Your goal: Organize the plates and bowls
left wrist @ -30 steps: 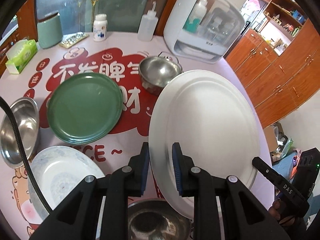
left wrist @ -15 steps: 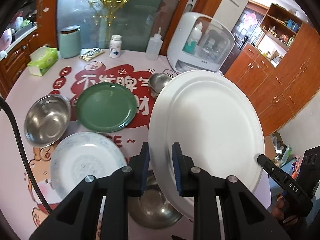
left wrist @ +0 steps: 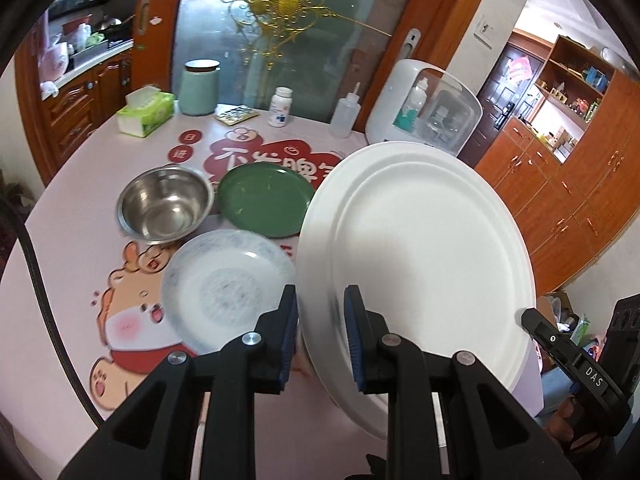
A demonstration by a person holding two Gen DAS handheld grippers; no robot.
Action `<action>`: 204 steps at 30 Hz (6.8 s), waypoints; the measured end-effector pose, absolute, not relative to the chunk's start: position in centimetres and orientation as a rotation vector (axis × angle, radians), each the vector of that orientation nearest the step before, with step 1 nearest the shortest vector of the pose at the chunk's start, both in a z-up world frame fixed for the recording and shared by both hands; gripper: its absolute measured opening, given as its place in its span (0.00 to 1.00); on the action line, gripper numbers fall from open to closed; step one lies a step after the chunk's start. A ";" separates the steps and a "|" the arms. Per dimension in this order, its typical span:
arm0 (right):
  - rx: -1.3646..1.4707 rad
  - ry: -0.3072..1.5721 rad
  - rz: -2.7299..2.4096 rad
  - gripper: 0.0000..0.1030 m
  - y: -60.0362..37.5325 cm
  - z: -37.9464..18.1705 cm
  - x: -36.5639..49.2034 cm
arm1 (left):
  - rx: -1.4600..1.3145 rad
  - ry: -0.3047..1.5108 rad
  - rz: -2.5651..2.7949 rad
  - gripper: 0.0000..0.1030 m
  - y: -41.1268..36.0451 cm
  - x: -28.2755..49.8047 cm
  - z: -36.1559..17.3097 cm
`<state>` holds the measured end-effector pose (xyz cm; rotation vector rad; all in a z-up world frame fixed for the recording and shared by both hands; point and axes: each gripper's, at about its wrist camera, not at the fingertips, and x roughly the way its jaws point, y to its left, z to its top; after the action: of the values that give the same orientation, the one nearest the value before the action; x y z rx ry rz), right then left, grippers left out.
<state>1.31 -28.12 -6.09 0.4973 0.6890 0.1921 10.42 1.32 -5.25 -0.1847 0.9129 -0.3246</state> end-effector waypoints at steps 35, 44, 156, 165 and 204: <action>0.348 1.093 0.323 0.19 -18.6 -13.8 -1.5 | -0.233 1.225 -0.105 0.20 10.9 2.1 -15.3; 0.313 1.172 0.375 0.20 -16.8 -15.4 -1.4 | -0.265 1.289 -0.043 0.20 12.6 0.8 -17.4; 0.255 1.088 0.121 0.31 -21.6 -15.3 -0.9 | -0.121 1.269 -0.090 0.51 8.4 2.8 -16.9; 0.282 1.072 0.187 0.31 -19.0 -14.4 -0.1 | -0.066 1.196 -0.059 0.57 9.3 4.3 -14.9; 0.813 0.941 -0.060 0.43 -11.0 -17.3 5.2 | 0.111 1.183 -0.414 0.74 12.7 18.4 -16.0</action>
<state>5.15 -10.97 -17.29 0.8130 0.9408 -0.0604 18.40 12.70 -16.00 0.1107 1.1826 -0.4145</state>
